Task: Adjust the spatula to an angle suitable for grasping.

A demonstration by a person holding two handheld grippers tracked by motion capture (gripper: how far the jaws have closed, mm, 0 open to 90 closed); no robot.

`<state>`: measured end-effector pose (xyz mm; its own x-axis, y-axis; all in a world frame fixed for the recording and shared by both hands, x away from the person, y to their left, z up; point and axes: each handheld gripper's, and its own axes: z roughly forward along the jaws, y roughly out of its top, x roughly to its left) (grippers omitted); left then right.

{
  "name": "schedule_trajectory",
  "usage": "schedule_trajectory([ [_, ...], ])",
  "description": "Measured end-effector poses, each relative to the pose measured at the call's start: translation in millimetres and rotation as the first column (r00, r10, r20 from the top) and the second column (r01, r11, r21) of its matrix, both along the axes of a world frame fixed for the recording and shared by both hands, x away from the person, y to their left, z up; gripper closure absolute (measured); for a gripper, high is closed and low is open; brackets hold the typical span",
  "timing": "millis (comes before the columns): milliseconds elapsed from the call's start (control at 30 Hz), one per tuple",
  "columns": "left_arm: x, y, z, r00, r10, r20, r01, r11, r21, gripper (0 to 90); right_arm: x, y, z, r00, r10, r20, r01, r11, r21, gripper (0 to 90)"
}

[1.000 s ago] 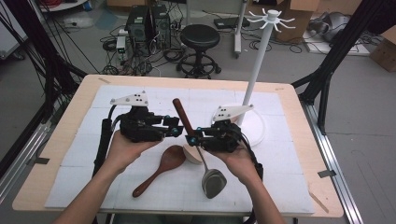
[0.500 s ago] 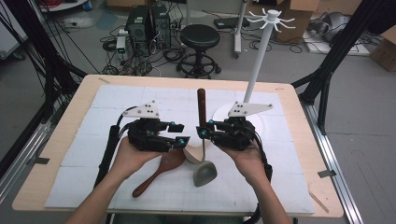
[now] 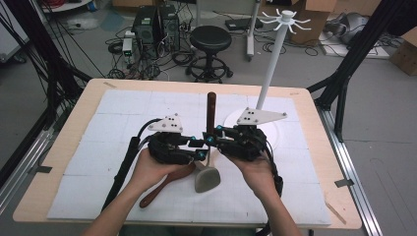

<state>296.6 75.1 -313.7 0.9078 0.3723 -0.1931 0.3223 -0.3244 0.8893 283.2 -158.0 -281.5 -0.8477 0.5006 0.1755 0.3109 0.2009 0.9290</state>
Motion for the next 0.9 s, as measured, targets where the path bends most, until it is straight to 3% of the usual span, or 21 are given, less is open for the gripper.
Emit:
schedule_trajectory([
  [267, -1.2, -1.7, -0.5, 0.9996, -0.016, 0.025, 0.016, 0.9999, -0.005, 81.7, -3.1, 4.7, -2.1, 0.9999, -0.008, 0.008, 0.008, 1.0, -0.002, 73.9],
  [367, -1.3, -1.3, -0.3, 0.9987, -0.03, 0.041, 0.03, 0.9995, 0.003, 82.9, -1.6, 2.8, -3.5, 1.0, -0.002, -0.001, 0.002, 1.0, 0.007, 73.8],
  [567, -0.2, 2.0, 1.8, 0.9967, -0.069, 0.044, 0.069, 0.9975, -0.014, 83.4, 5.3, -0.8, -2.8, 0.9963, 0.085, 0.012, -0.086, 0.996, 0.026, 73.2],
  [700, 1.1, 5.6, 3.4, 0.9946, -0.093, 0.047, 0.093, 0.9957, 0.0, 83.5, 11.7, -3.0, -1.8, 0.9872, 0.159, 0.01, -0.16, 0.986, 0.043, 72.2],
  [833, 2.1, 7.2, 2.7, 0.9927, -0.112, 0.045, 0.111, 0.9936, 0.021, 83.6, 15.2, -6.2, 2.6, 0.9789, 0.202, 0.029, -0.204, 0.976, 0.081, 67.8],
  [900, 2.1, 6.5, 1.9, 0.9922, -0.116, 0.046, 0.115, 0.993, 0.025, 83.6, 17.7, -5.9, 4.0, 0.9749, 0.22, 0.034, -0.222, 0.972, 0.078, 66.6],
])
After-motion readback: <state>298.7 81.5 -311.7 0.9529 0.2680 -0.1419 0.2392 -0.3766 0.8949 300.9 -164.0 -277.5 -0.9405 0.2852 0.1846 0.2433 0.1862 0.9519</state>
